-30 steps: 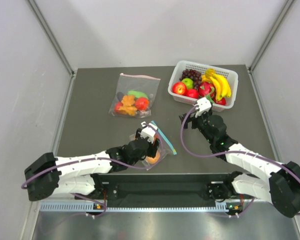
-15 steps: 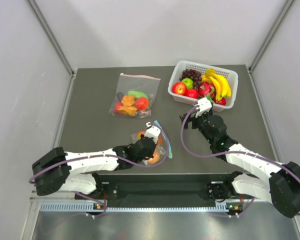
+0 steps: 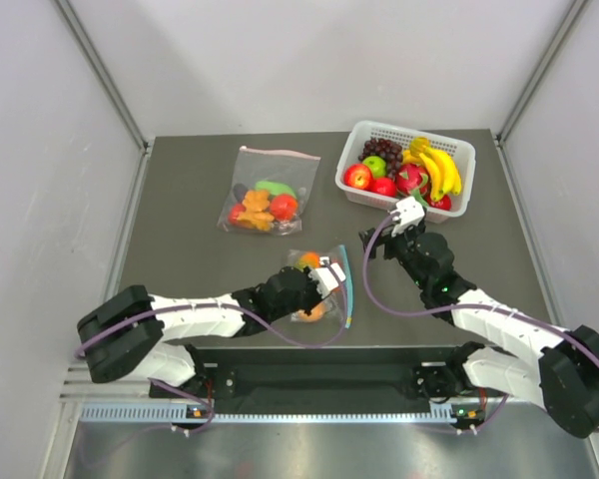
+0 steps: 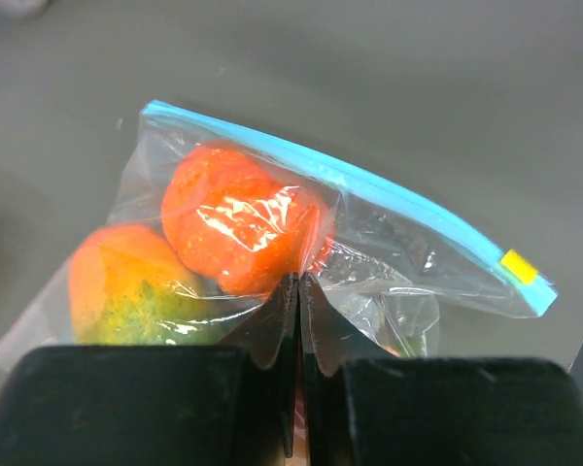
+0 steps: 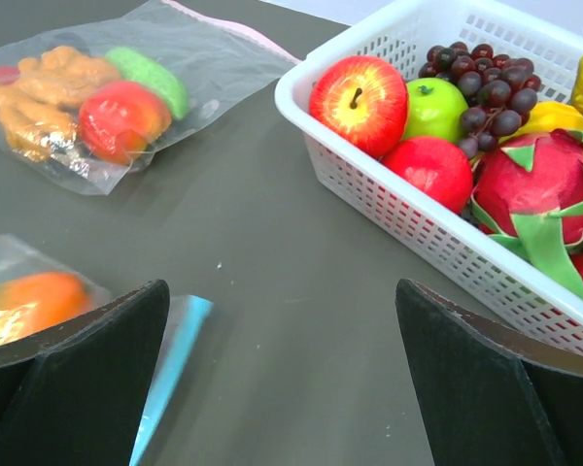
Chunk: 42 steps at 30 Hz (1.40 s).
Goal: Open the zip-top bag and remove the fake food
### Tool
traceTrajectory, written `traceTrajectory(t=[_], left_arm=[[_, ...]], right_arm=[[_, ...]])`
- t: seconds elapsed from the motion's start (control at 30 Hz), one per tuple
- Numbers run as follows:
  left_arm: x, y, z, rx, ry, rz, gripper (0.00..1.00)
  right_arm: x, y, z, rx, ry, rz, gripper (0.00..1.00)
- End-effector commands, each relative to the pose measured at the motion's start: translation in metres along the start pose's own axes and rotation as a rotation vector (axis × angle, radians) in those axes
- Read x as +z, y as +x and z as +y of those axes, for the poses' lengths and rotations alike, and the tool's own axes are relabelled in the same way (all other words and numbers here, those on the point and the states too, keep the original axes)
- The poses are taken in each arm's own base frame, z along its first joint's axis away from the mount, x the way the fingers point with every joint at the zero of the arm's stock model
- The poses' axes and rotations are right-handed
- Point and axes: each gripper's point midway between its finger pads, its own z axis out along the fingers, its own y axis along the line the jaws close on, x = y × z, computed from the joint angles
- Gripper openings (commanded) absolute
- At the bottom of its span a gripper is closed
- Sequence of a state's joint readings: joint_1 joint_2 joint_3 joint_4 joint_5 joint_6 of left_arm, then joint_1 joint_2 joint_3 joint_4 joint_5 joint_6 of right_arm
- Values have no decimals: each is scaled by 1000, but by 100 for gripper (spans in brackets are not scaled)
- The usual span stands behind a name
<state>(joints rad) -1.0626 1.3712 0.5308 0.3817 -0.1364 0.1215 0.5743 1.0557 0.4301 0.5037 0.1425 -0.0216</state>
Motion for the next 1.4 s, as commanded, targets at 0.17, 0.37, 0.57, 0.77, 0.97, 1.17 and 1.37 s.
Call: traceTrajectory(t=[0.17,0.37,0.57,0.77,0.97,1.17,1.37], left_arm=[[5,-56,35,223,336,-226,6],[34,-50,89,166,337,-165,8],[39,-45,91,123,377,-197,7],[8,-69,91,94,474,-303,8],[-9,-86,98,77,492,-341,9],[-11,-81,92,79,532,-335,9],[-12,-79,88,83,556,-335,9]], right_arm=[[-7,-12,15,21,-76,-72,100],[-16,-10,38,13,-210,-106,100],[-28,12,58,-21,-290,-109,98],[-32,25,82,-107,-381,-137,93],[-48,30,123,-263,-489,-185,90],[-45,24,127,-364,-430,-230,93],[-37,29,135,-439,-457,-227,81]])
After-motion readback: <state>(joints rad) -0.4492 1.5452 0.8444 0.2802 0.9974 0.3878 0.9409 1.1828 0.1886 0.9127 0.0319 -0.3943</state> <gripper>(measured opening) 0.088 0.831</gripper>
